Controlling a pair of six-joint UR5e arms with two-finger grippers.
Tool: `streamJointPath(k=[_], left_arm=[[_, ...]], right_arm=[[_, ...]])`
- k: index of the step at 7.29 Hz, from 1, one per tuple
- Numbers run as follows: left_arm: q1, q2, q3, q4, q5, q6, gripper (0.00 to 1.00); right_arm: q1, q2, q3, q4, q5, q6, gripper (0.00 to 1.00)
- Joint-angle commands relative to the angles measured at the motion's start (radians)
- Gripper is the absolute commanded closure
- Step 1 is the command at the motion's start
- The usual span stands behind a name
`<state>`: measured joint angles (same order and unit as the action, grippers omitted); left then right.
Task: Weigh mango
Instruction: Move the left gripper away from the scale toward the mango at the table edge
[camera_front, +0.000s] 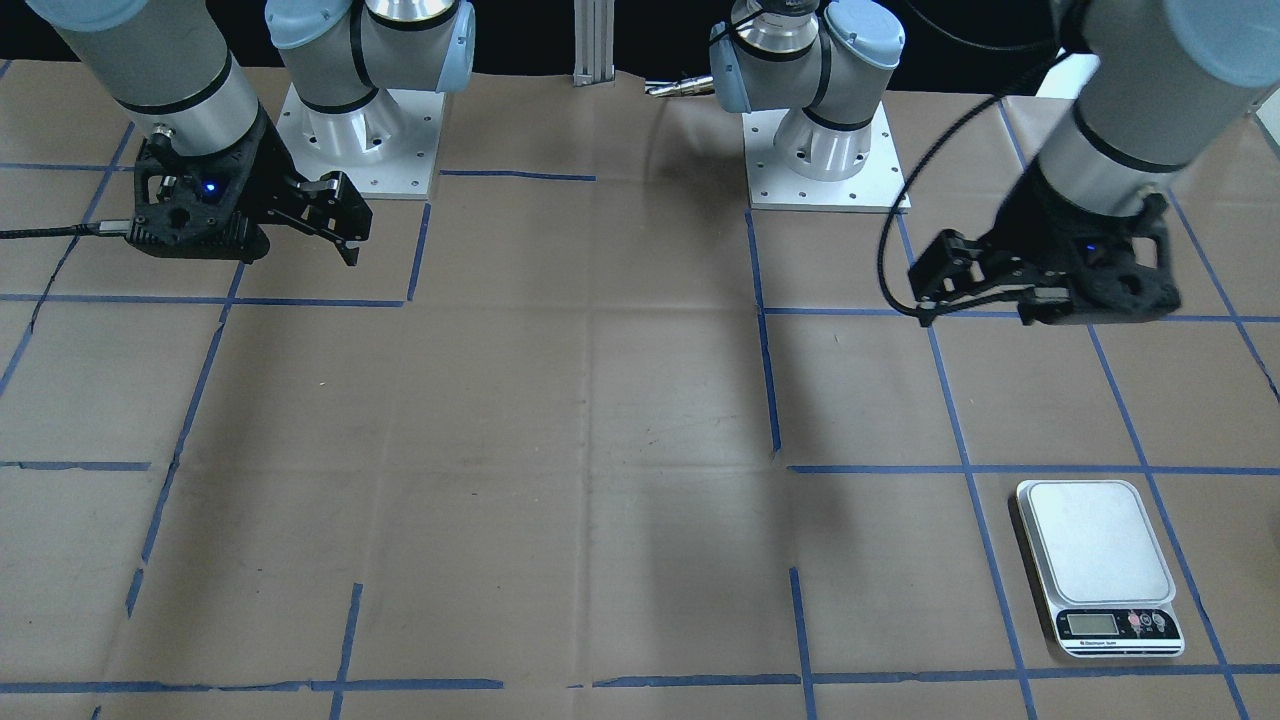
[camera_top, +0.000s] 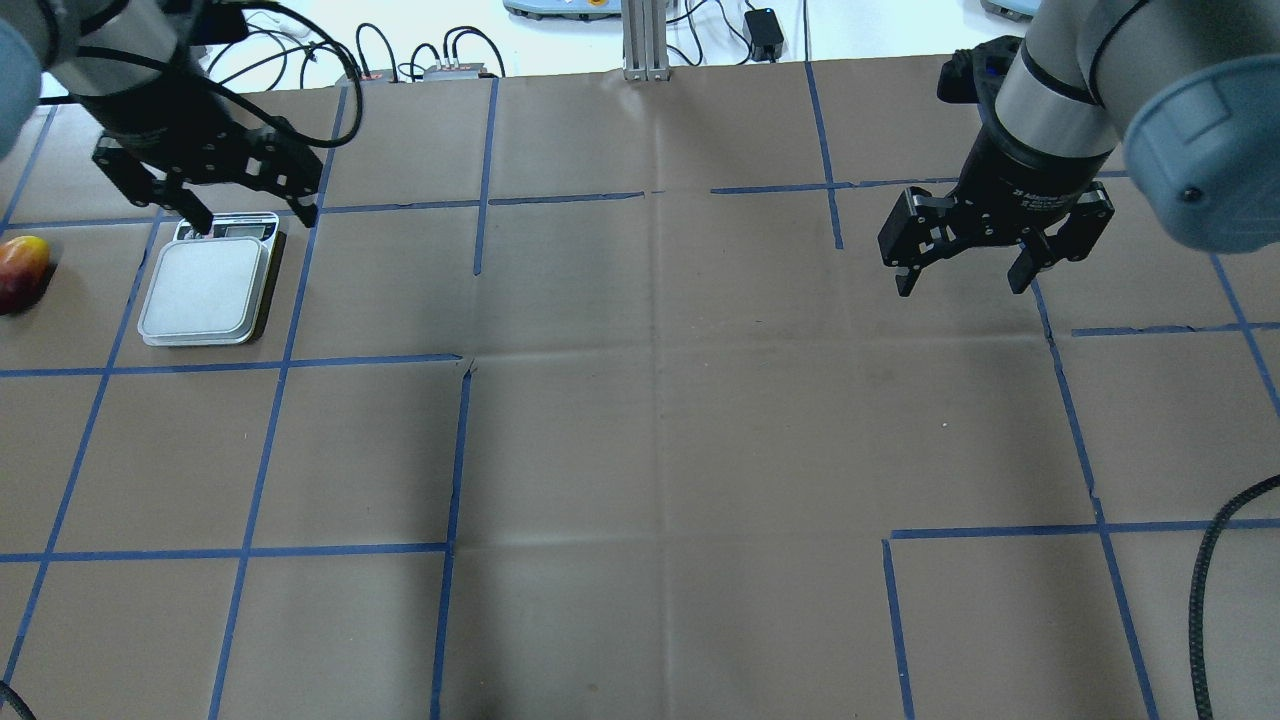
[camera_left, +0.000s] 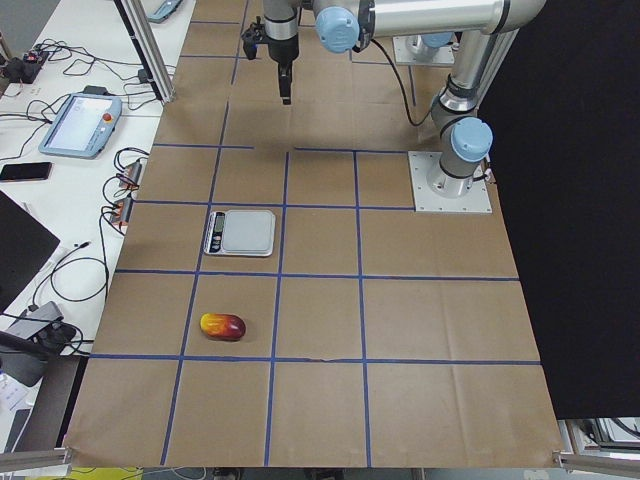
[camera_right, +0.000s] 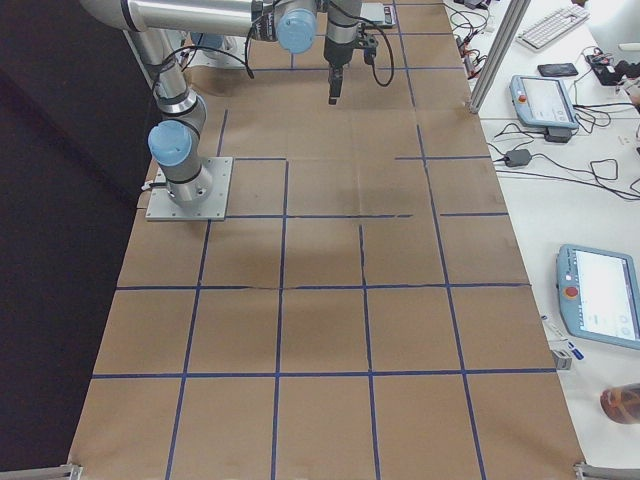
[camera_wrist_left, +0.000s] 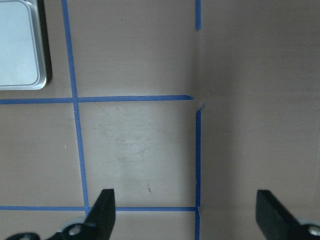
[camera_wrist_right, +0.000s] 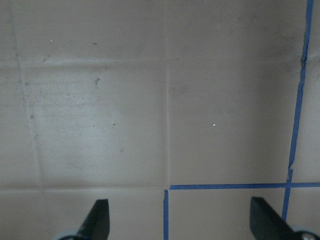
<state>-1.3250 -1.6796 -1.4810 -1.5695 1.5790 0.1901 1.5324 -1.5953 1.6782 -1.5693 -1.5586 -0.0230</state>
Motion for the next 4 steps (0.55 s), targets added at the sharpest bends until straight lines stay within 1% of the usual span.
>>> streamJointPath(k=[1, 2, 3, 4], left_arm=[[0.224, -0.111, 0.127, 0.003, -0.004, 0.217, 0.0], [0.306, -0.212, 0.23, 0.025, -0.005, 0.292, 0.0], [0.373, -0.324, 0.361, 0.025, -0.005, 0.375, 0.0], [0.43, -0.46, 0.501, 0.025, -0.005, 0.452, 0.0]], right_arm=[[0.0, -0.002, 0.0, 0.0, 0.0, 0.0, 0.0], [0.0, 0.0, 0.0, 0.0, 0.0, 0.0, 0.0], [0.0, 0.0, 0.0, 0.0, 0.0, 0.0, 0.0], [0.0, 0.0, 0.0, 0.0, 0.0, 0.0, 0.0]])
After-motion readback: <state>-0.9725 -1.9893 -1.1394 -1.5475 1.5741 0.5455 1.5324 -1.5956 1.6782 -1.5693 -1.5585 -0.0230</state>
